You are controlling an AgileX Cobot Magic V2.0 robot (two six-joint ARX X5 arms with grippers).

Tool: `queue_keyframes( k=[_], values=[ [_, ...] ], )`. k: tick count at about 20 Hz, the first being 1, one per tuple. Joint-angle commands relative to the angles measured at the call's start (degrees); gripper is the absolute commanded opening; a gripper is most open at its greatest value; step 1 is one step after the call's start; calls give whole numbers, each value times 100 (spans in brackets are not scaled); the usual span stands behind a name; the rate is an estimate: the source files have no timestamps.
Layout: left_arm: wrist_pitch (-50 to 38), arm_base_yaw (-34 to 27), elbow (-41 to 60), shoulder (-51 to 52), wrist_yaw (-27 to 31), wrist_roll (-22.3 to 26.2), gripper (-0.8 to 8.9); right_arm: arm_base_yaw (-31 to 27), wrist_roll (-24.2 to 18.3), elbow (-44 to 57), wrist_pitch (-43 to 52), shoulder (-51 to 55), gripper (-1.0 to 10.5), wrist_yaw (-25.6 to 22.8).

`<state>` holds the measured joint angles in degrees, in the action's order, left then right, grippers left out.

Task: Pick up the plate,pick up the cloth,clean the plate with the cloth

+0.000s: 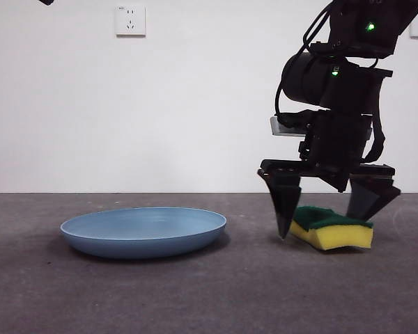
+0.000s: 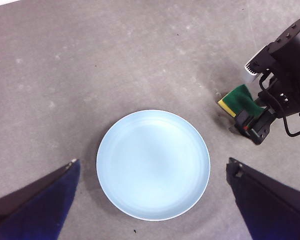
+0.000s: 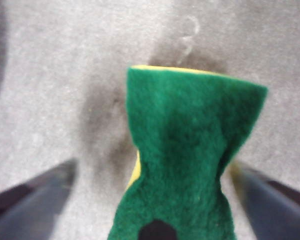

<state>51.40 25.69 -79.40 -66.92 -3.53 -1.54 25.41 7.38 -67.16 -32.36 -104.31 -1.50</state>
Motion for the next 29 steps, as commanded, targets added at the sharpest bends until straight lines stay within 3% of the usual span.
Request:
queue_keyframes(
  k=[1, 3, 5, 6, 8, 9, 17, 20, 23, 29],
  values=[
    [-7, 22, 26, -4, 9, -33, 489, 4, 7, 33, -52, 190, 567, 2],
    [-7, 20, 26, -4, 11, -33, 488, 4, 7, 33, -131, 518, 566, 7],
    [15, 20, 26, -4, 15, -33, 377, 7, 7, 33, -240, 979, 524, 7],
    [61, 22, 26, -4, 13, 2, 293, 11, 7, 33, -302, 1220, 415, 11],
    [168, 22, 26, -4, 13, 140, 0, 15, 7, 33, -562, 1823, 54, 11],
    [190, 20, 26, -4, 28, 192, -8, 15, 2, 33, -636, 2079, -16, 13],
    [-81, 24, 39, 212, 59, 448, -8, 212, -238, 35, -732, 3891, -11, -33],
    [-575, 26, 319, 623, 229, 463, -8, 448, -341, 37, -680, 4470, -11, -190],
    [-1370, 24, 1200, 1252, 527, 455, -8, 754, -385, 240, -437, 5027, -11, -835],
    [-3488, 46, 3888, 2824, 483, 33, -8, 1196, -273, 2385, 903, 6623, -11, -1399]
  ],
)
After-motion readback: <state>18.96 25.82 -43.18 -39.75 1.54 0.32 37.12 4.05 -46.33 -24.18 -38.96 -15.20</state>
